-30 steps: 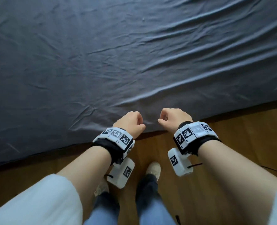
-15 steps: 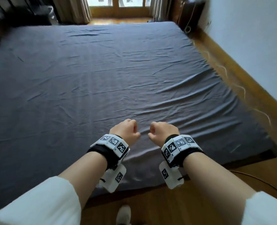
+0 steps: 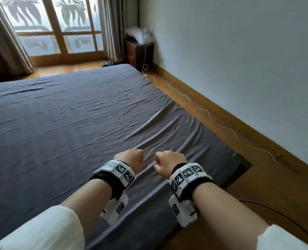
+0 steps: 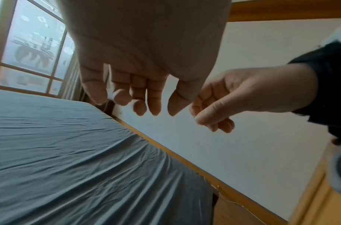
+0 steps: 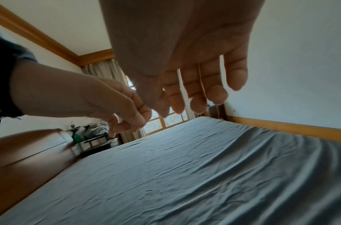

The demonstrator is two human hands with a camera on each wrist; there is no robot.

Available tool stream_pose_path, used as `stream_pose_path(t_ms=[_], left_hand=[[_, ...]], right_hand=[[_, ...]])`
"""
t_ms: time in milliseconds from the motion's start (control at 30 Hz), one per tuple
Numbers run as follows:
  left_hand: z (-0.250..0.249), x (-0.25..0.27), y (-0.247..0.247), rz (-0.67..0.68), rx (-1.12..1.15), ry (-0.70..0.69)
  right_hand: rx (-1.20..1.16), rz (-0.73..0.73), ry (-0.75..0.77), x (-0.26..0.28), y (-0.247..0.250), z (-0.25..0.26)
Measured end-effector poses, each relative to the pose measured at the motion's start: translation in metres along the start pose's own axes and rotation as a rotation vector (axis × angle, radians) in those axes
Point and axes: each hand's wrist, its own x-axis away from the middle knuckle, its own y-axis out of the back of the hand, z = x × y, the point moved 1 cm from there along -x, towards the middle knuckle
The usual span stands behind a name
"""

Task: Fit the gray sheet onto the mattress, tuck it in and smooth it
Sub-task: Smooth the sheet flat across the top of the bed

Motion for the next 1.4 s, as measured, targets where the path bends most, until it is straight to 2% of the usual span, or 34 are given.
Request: stream_pose_path(t_ms=[167,267,367,500,633,767,867,967,1067,1100,1167,1333,1400], left_hand=[[-0.091,-0.065,-0.038,0.065,0.021,-0.081],[-0.134,-0.094,-0.073,0.157,0.069,-0.046],[-0.147,-0.114,-0.108,0.193,0.143,0.042],[-0.094,-0.112,-0.161,0.216,0.312,0.306],[-0.002,-0.072,-0.212,0.249,0.396,0.608],[0.072,-0.053,-0.275,0.306,0.356,0.751],[0.076,-0.059,-0.322,0.395,0.404,0.775],[0.046,-0.077,-0.355,0.440,0.411,0.771],[0.017,-0.096,-0.367,0.448,0.358,0.941],[0.010,-0.101,-0.370,0.434,0.345,0.981],[-0.003,-0.108,-0.373,0.396,0.331,1.042],[-0.051,-0.144,-0.372,0.352,0.388,1.102],[-0.078,-0.168,-0.372,0.364,0.412,1.094]], right_hand=[[-0.035,0.055,-0.093,0.000,-0.014,-0.113],[-0.021,0.132,-0.097,-0.005,-0.028,-0.168],[-0.001,0.201,-0.059,-0.020,-0.049,-0.201],[0.008,0.294,0.054,-0.055,-0.098,-0.202],[0.006,0.402,0.190,-0.086,-0.162,-0.160],[-0.052,0.425,0.351,-0.113,-0.232,-0.118],[-0.062,0.467,0.437,-0.124,-0.282,-0.105],[0.013,0.516,0.543,-0.141,-0.323,-0.115],[0.098,0.544,0.621,-0.169,-0.345,-0.163],[0.127,0.518,0.604,-0.179,-0.345,-0.187],[0.155,0.449,0.476,-0.198,-0.336,-0.245],[0.112,0.372,-0.109,-0.234,-0.294,-0.410],[0.063,0.347,-0.250,-0.243,-0.279,-0.448]])
